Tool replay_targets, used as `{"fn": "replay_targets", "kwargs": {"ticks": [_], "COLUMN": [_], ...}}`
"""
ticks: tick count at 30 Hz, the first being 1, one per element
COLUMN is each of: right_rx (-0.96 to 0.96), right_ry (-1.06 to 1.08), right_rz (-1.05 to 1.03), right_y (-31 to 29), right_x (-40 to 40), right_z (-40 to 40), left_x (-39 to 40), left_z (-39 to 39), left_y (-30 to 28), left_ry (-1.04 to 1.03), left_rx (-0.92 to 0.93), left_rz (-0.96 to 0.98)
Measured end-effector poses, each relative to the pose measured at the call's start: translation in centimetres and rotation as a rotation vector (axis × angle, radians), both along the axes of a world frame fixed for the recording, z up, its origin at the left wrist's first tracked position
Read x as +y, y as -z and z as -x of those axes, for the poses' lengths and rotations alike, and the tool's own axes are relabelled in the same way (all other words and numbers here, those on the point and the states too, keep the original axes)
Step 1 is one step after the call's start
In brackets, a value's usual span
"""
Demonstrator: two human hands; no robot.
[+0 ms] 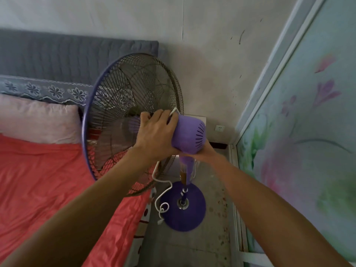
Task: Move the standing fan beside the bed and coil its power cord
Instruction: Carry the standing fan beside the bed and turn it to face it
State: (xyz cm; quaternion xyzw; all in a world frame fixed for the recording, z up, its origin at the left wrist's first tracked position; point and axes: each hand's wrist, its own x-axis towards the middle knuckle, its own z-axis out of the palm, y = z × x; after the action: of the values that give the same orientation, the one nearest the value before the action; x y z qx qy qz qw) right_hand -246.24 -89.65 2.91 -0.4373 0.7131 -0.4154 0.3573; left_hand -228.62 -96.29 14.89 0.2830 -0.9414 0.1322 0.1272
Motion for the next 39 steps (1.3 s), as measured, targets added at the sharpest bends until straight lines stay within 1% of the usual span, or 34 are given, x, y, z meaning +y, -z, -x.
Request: {"fn": "replay_targets", "kwargs": {"ticks": [2,4,7,10,16,19,23,27,29,31,33,34,36,38,39], "right_rx": [-0.094,-0.123,-0.031,0.022,0.130,0.138,0.136,0.143,0.148,0.124,0.039,-0.005,-0.030,0.070,0.156], "right_ry": [-0.028,-0.048,-0.072,-0.073,0.043,0.064,0.137,0.037,-0.021,-0.010,0.024,0.029,-0.010,-0.032,-0.010], "right_rz": [-0.022,-0.018,-0.053,-0.090,-0.058,-0.054,0.001,-0.081,-0.115,-0.074,0.027,0.080,0.149,0.170,0.178], "right_y": [-0.2,-0.2,-0.2,-0.3,-0.3,-0.3,0.1,-0.6,-1.6,-3.2,-5.2,-6.2,-8.2,-9.6,-10.1], "right_x": [0.0,0.2,0.9,1.5,2.5,2.6,2.6,2.0,2.5,3.5,4.8,5.4,6.1,6.0,5.7], "right_z": [0.9,1.6,1.5,0.7,-0.5,-0.5,-1.3,-0.5,0.1,0.5,0.5,0.3,-0.5,-1.5,-2.0], "left_x": [0.7,1.1,1.1,0.6,-0.1,-0.5,-1.5,-1.3,-0.8,-0.8,-1.0,-1.0,-0.6,-0.8,-1.2], "left_z": [0.6,1.0,1.4,1.2,0.2,-0.2,-0.6,-0.6,-0.3,-0.4,-0.9,-1.2,-2.3,-3.3,-3.7], "left_y": [0.2,0.4,0.3,0.1,0.1,0.3,0.1,0.3,-0.1,-1.3,-3.1,-4.0,-5.6,-7.0,-7.7], "left_ry": [-0.039,-0.063,-0.052,-0.045,0.012,0.035,0.068,0.032,0.023,0.036,0.056,0.069,0.099,0.078,0.019], "left_rx": [0.003,0.005,-0.019,-0.044,-0.089,-0.097,-0.097,-0.115,-0.157,-0.192,-0.214,-0.222,-0.187,-0.072,-0.002], "left_rz": [0.008,0.011,0.001,-0.014,-0.031,-0.031,-0.038,-0.037,-0.050,-0.083,-0.111,-0.090,0.022,0.113,0.119]}}
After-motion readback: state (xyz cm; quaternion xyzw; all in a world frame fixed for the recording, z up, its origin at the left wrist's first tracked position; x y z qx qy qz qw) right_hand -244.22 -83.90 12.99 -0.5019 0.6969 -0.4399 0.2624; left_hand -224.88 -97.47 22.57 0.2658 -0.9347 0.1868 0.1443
